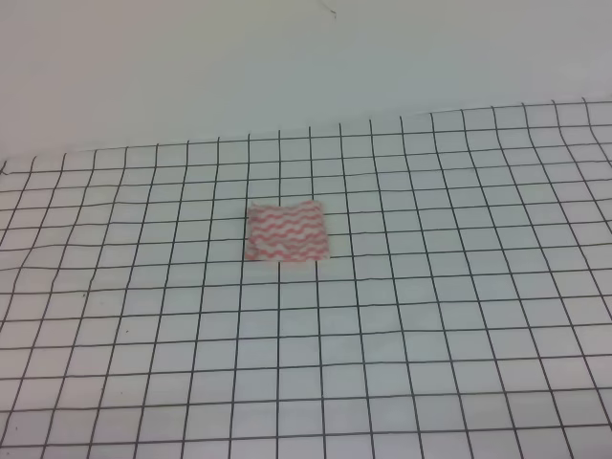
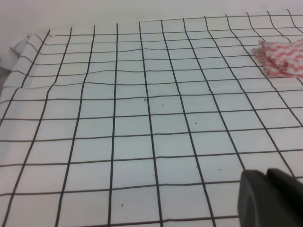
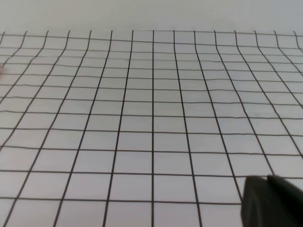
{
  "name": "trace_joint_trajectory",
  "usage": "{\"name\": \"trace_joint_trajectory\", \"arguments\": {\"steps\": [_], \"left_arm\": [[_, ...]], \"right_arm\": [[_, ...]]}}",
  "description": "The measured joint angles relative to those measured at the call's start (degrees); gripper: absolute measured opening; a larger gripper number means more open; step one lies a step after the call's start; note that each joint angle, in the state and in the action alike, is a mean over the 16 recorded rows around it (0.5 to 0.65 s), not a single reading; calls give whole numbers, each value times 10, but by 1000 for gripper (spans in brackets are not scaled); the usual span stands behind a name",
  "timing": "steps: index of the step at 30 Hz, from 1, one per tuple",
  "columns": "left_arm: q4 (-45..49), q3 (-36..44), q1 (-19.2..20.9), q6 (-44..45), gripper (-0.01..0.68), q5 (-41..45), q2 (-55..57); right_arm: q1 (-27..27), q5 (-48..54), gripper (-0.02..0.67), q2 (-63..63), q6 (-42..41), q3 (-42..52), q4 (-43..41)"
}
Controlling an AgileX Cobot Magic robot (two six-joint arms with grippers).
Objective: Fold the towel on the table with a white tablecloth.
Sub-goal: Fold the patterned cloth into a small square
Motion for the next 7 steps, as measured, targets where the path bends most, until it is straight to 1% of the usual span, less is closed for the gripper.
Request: {"name": "trace_joint_trajectory", "arguments": {"steps": [7], "left_arm": [[0, -1, 0, 0, -1, 0, 0]], "right_arm": [[0, 0, -1, 0, 0, 0, 0]]}}
